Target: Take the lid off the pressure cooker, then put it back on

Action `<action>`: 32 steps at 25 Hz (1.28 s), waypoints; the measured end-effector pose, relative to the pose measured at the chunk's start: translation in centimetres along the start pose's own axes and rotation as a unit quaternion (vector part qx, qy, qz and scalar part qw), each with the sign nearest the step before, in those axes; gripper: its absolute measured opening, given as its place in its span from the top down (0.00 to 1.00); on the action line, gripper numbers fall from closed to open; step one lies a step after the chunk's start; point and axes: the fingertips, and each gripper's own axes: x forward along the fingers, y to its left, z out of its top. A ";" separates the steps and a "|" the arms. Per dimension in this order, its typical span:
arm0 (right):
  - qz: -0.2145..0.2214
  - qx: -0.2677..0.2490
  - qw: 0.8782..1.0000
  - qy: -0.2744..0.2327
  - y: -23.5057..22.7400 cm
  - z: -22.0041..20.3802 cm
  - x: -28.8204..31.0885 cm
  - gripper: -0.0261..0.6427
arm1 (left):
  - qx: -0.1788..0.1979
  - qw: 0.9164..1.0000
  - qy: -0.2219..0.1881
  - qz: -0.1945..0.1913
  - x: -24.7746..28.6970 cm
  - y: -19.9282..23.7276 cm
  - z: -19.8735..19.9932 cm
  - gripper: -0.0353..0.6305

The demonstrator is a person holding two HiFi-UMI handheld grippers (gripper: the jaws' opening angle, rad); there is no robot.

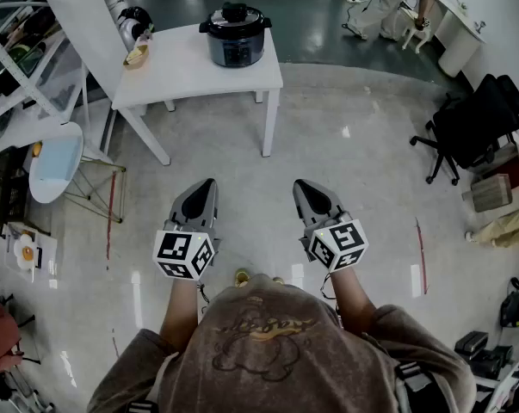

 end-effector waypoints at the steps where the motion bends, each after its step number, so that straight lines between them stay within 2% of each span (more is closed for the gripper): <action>1: 0.000 -0.002 1.000 0.001 -0.1 0.0 0.2 0.97 | 0.000 1.000 -0.001 -0.001 0.2 0.0 0.0 0.94; 19: -0.034 0.024 0.999 -0.001 0.2 -1.0 4.4 0.97 | 0.006 0.999 0.002 -0.043 3.1 4.3 -0.3 0.94; 25: -0.030 0.021 0.999 -0.002 -0.9 -0.2 6.3 0.97 | 0.004 0.999 -0.003 -0.047 5.2 5.3 0.6 0.94; 32: -0.008 0.014 1.000 -0.002 -2.9 0.5 11.6 0.97 | 0.006 0.999 -0.007 -0.038 9.1 7.8 1.0 0.94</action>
